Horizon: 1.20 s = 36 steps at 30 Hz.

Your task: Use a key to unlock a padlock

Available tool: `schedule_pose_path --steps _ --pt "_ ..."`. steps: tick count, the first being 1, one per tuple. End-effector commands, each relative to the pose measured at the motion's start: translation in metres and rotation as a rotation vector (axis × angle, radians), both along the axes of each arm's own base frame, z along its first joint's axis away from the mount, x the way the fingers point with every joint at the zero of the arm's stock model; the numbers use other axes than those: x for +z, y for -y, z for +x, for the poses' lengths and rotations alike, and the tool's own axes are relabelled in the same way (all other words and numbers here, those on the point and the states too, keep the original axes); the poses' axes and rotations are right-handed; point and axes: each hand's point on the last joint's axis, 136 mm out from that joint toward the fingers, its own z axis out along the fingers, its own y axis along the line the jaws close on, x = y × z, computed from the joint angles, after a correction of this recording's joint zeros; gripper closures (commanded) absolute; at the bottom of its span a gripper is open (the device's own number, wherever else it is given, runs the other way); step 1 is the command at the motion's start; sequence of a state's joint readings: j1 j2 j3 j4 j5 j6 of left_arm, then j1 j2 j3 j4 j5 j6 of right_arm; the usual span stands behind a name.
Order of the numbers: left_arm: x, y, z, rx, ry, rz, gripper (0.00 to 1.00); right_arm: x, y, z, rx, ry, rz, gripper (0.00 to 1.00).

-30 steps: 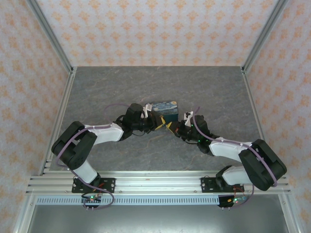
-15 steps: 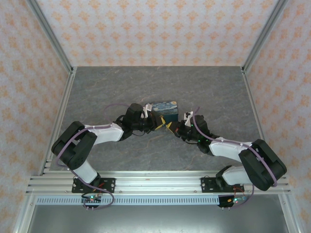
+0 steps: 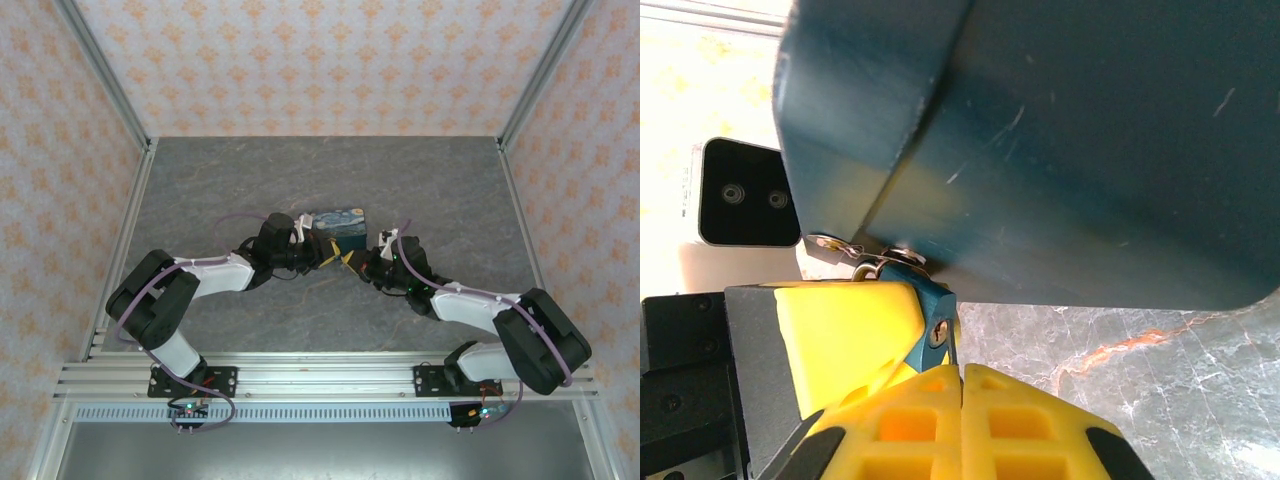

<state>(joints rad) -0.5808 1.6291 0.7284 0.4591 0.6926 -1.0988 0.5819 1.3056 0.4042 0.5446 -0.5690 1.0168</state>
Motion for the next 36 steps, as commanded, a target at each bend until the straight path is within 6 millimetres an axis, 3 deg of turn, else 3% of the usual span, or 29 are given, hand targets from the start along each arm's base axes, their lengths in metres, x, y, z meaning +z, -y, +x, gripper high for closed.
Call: schedule_pose_path --steps 1,11,26,36 --pt "0.015 0.004 0.001 -0.018 0.042 -0.017 1.0 0.031 -0.009 0.005 0.025 0.088 0.048 1.0" --pt "0.022 0.007 0.0 -0.021 0.039 -0.046 1.0 0.026 -0.008 0.006 0.025 0.091 0.035 1.0" --pt "0.07 0.015 -0.01 -0.054 0.038 -0.204 1.0 0.026 0.002 0.02 -0.006 0.148 0.063 1.0" --pt "0.073 0.016 -0.015 -0.073 0.042 -0.219 1.0 0.031 0.006 0.025 -0.012 0.169 0.077 1.0"
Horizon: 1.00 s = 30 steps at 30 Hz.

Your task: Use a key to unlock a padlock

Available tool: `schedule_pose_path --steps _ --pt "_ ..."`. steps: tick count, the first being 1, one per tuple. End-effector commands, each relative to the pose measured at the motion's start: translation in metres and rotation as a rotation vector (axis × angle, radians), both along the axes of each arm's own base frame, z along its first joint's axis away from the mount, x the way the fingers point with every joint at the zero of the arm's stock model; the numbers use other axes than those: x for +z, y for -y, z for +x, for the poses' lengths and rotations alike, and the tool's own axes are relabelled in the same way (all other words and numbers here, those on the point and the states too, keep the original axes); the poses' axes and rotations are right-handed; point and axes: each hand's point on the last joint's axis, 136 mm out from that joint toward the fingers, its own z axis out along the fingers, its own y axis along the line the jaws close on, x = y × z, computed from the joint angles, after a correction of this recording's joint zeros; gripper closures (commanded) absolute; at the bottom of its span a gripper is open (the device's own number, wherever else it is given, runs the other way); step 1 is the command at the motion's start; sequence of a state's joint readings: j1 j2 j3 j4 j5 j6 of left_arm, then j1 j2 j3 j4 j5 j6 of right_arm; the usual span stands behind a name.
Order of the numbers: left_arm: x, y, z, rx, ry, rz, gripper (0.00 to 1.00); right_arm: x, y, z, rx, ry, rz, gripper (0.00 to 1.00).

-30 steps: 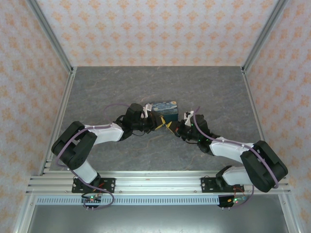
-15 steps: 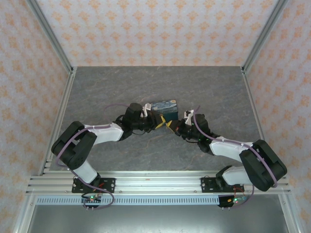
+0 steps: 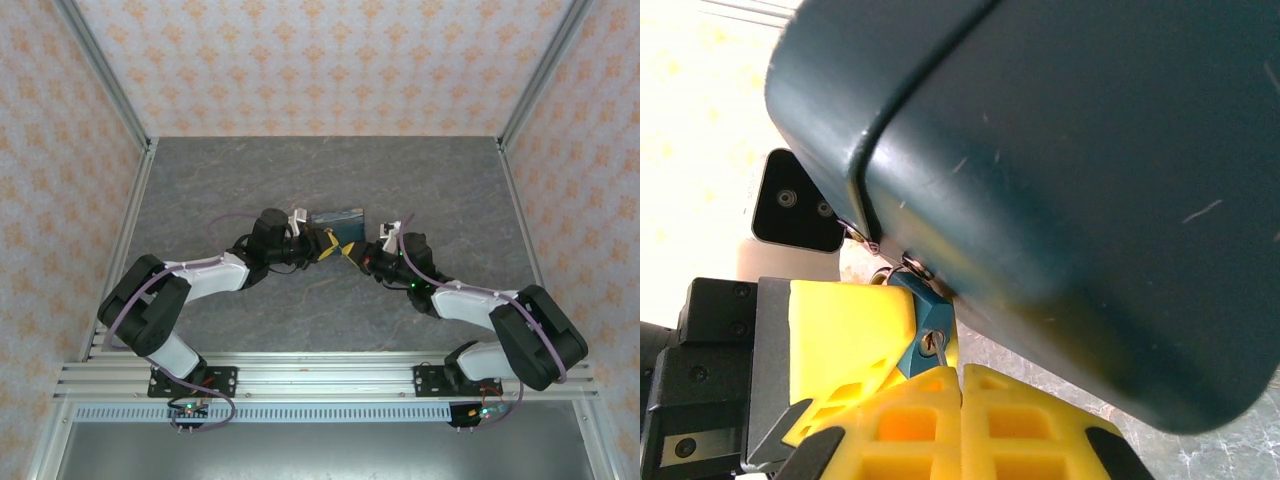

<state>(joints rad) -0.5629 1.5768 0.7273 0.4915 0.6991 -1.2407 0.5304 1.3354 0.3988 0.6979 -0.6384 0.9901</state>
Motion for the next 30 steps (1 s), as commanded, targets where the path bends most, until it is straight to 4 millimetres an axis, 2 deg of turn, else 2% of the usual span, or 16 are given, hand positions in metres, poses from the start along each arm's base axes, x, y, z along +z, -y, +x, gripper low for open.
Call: schedule_pose_path --steps 1,12,25,30 --pt "0.045 0.019 -0.021 -0.134 0.102 -0.117 1.0 0.009 0.006 0.012 -0.036 0.062 0.011 1.0" --pt "0.043 0.02 -0.021 -0.134 0.1 -0.124 1.0 0.005 0.005 0.018 -0.038 0.048 0.019 1.0" --pt "0.062 0.023 -0.017 -0.109 0.103 -0.208 1.0 0.0 0.002 0.025 -0.036 0.05 0.03 1.0" --pt "0.062 0.021 -0.017 -0.098 0.104 -0.202 1.0 -0.001 -0.002 0.025 -0.022 0.037 0.051 1.0"
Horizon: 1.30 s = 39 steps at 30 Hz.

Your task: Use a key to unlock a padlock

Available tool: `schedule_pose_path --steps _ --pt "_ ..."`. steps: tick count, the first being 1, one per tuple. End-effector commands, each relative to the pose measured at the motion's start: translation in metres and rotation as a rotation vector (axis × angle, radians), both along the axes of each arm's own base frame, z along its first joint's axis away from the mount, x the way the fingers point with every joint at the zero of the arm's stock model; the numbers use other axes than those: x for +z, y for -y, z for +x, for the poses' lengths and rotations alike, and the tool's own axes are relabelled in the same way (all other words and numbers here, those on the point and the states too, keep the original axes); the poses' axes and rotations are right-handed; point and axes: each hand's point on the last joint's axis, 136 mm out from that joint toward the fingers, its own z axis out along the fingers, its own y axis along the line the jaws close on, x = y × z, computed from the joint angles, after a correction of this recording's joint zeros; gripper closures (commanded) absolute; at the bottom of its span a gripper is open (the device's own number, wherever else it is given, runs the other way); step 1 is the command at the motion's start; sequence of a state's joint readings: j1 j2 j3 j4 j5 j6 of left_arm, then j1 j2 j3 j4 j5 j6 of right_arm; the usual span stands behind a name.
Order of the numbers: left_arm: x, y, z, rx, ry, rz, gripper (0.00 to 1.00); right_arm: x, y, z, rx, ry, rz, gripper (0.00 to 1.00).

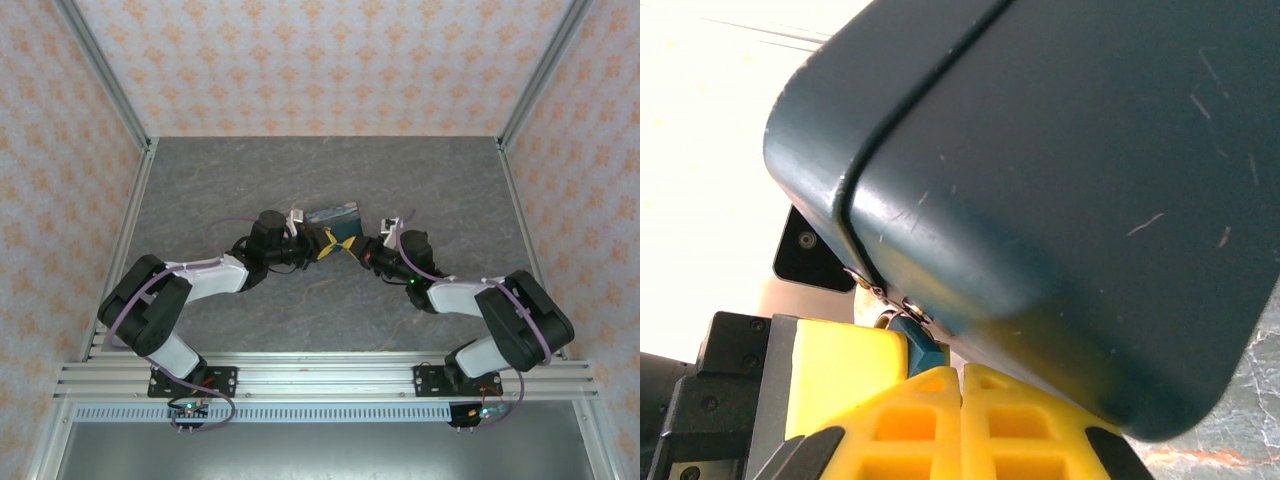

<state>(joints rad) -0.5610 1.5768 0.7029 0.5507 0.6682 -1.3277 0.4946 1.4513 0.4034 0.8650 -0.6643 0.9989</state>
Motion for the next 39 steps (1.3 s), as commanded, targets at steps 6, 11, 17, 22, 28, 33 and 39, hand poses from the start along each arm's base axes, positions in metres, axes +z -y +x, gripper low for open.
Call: schedule_pose_path --steps 6,11,17,22,28,33,39 --pt "0.06 0.025 -0.017 -0.132 0.15 -0.155 1.0 0.003 -0.009 0.003 0.024 -0.029 0.07 1.0" --pt "0.066 0.026 -0.013 -0.113 0.156 -0.179 1.0 -0.001 -0.014 -0.003 0.043 -0.054 0.075 1.0" --pt "0.071 0.025 -0.009 -0.091 0.162 -0.19 1.0 -0.005 -0.015 -0.006 0.034 -0.068 0.076 1.0" --pt "0.074 0.026 -0.007 -0.082 0.163 -0.201 1.0 -0.01 -0.012 -0.007 0.019 -0.078 0.069 1.0" --pt "0.08 0.027 -0.006 -0.071 0.163 -0.233 1.0 -0.011 -0.013 -0.004 0.014 -0.085 0.078 1.0" --pt "0.084 0.029 -0.006 -0.074 0.169 -0.239 1.0 -0.006 -0.018 -0.001 0.025 -0.081 0.099 1.0" --pt "0.084 0.035 -0.009 -0.087 0.168 -0.242 1.0 0.004 -0.033 0.0 0.062 -0.063 0.117 1.0"
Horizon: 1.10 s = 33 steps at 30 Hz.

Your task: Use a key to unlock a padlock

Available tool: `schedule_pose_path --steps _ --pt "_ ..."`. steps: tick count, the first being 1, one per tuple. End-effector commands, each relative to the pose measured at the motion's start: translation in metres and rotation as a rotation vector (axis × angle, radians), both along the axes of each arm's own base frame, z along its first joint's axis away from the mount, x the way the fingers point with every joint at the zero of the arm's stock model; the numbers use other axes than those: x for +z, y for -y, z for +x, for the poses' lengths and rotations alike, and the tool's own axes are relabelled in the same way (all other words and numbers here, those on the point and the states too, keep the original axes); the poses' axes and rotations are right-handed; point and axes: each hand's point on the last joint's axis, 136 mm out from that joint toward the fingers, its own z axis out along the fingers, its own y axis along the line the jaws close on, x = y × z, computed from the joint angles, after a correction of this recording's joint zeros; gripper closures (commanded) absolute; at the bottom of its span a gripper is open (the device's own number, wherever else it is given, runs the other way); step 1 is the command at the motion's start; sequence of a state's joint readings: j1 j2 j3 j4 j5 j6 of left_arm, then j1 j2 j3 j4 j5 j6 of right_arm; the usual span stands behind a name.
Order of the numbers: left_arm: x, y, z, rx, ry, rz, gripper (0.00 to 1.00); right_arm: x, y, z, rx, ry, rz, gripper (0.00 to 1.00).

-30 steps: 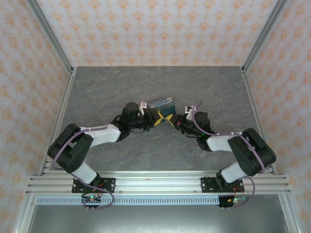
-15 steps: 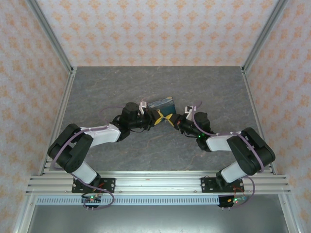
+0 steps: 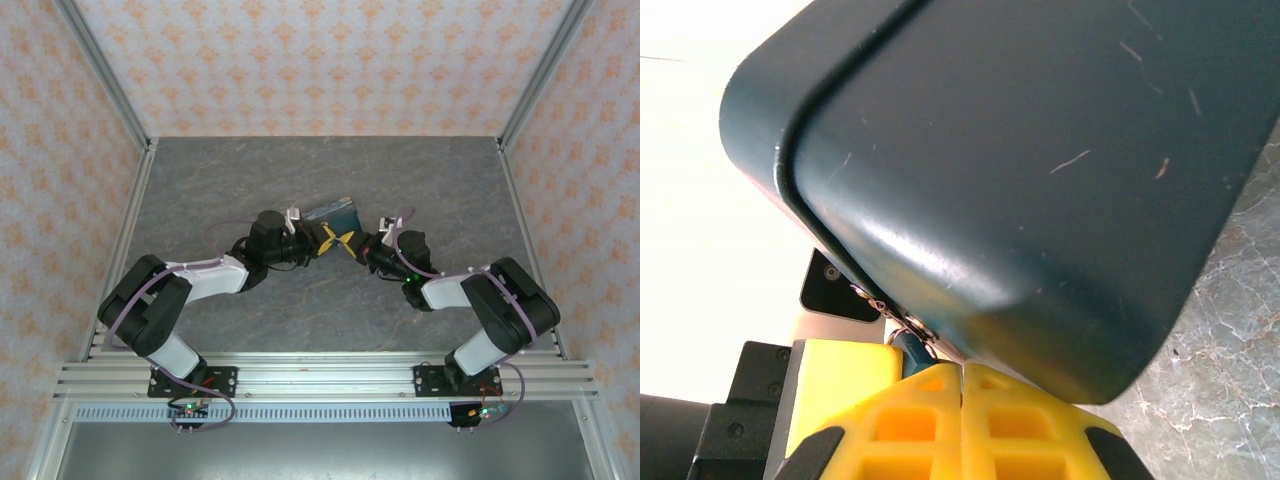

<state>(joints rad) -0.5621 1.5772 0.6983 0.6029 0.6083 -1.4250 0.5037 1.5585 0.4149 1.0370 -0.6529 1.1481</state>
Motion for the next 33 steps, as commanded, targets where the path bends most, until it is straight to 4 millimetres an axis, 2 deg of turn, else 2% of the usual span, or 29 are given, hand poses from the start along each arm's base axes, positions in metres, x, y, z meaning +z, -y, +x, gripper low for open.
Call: schedule_pose_path --steps 1,11,21,33 --pt "0.076 0.04 -0.02 -0.169 0.208 -0.189 1.0 0.002 -0.026 -0.011 0.097 -0.006 0.004 1.0" --pt "0.072 0.043 -0.026 -0.188 0.204 -0.181 1.0 0.007 -0.029 -0.003 0.086 0.008 0.014 1.0" --pt "0.07 0.042 -0.03 -0.195 0.201 -0.178 1.0 0.008 -0.015 0.011 0.061 0.016 0.008 1.0" --pt "0.074 0.042 -0.032 -0.206 0.206 -0.185 1.0 0.002 -0.016 0.019 0.069 0.026 -0.012 1.0"
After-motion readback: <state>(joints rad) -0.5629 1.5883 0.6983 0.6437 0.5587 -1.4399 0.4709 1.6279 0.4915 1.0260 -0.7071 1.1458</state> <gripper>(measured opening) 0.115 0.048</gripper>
